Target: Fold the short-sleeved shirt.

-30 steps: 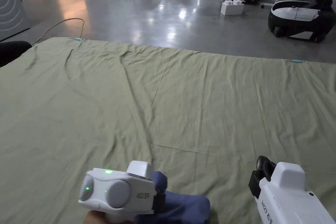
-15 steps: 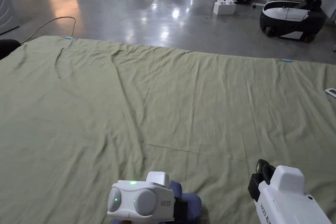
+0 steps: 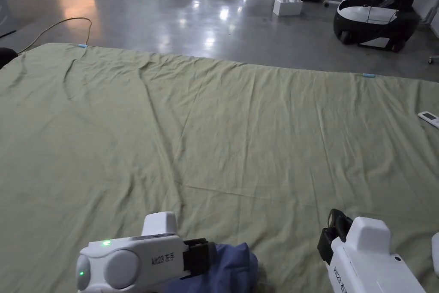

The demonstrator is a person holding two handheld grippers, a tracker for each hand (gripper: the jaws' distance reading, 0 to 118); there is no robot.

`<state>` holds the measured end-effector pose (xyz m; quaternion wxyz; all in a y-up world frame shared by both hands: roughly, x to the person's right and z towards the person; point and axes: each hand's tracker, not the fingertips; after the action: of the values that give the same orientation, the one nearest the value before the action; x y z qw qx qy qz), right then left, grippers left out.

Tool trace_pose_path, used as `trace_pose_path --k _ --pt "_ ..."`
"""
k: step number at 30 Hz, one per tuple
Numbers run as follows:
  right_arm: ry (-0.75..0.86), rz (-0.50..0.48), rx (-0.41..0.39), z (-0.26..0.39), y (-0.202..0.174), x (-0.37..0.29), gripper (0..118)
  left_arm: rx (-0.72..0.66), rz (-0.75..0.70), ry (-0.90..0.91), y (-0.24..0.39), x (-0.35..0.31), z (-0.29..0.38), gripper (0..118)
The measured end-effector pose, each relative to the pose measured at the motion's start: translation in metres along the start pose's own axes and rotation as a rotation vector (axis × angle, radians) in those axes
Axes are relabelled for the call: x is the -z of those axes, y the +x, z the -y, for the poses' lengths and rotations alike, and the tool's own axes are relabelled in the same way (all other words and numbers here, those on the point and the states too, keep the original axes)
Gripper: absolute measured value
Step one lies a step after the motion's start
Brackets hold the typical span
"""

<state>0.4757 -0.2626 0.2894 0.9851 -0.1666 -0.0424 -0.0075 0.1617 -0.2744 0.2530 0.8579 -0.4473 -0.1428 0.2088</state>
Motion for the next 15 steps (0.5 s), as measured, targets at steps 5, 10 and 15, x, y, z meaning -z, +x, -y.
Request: trace_pose_path --k 5,10,15 --pt "-0.010 0.000 0.000 0.001 0.000 0.001 0 0.027 -0.032 -0.089 -0.001 0.024 0.012 15" --pt "-0.019 0.002 -0.003 0.004 0.001 0.002 0 0.029 0.105 -0.161 0.012 0.052 0.031 9" --pt "-0.027 0.005 -0.002 0.007 0.002 0.003 0 0.076 0.066 -0.145 0.022 0.072 0.048 8"
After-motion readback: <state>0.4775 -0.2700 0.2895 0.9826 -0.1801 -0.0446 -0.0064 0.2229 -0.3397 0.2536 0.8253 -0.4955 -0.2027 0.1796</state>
